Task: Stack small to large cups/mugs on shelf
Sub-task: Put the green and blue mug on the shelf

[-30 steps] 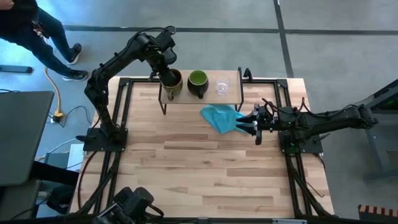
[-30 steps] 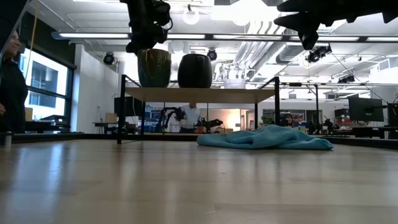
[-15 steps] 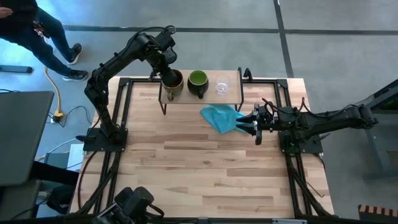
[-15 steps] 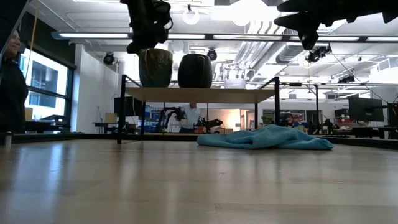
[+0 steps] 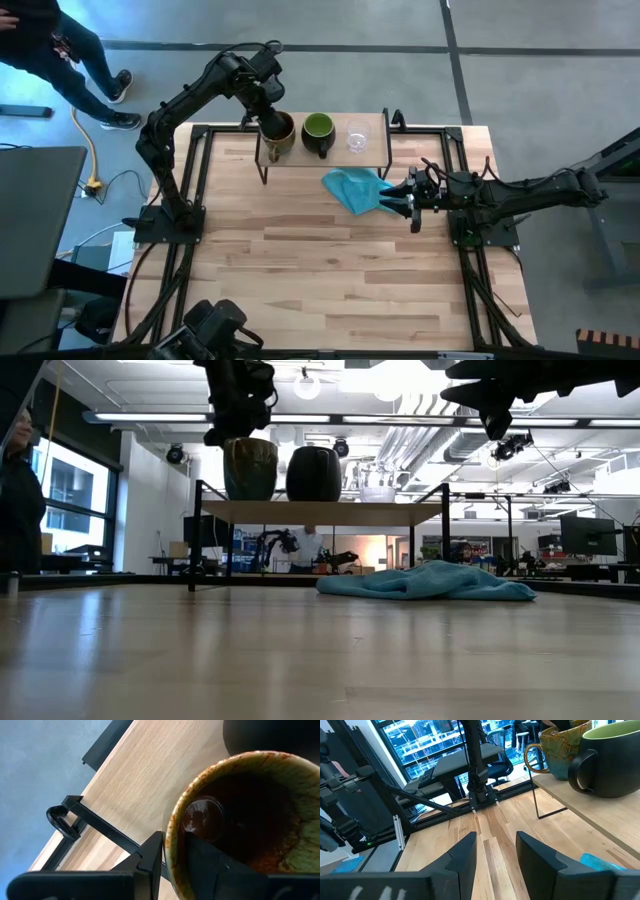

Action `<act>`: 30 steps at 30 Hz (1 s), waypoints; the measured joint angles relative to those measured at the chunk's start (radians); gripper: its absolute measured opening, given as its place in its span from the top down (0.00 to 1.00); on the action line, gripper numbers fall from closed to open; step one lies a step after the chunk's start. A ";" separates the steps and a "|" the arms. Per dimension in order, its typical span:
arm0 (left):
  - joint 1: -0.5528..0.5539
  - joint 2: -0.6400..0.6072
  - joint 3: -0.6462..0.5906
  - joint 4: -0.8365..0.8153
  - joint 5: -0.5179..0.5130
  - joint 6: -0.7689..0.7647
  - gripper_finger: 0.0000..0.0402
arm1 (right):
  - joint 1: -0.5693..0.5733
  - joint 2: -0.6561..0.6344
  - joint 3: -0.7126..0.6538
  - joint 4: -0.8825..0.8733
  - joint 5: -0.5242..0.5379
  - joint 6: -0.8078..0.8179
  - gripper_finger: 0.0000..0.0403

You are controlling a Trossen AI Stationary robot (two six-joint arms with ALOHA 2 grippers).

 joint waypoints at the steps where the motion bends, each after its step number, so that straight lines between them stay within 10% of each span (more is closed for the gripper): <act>1: 0.001 0.000 0.000 0.003 0.000 -0.002 0.83 | 0.000 0.000 0.000 0.000 0.000 0.000 0.68; 30: 0.000 0.000 0.000 0.008 0.025 -0.015 0.83 | 0.000 0.000 0.000 0.000 0.000 0.003 0.68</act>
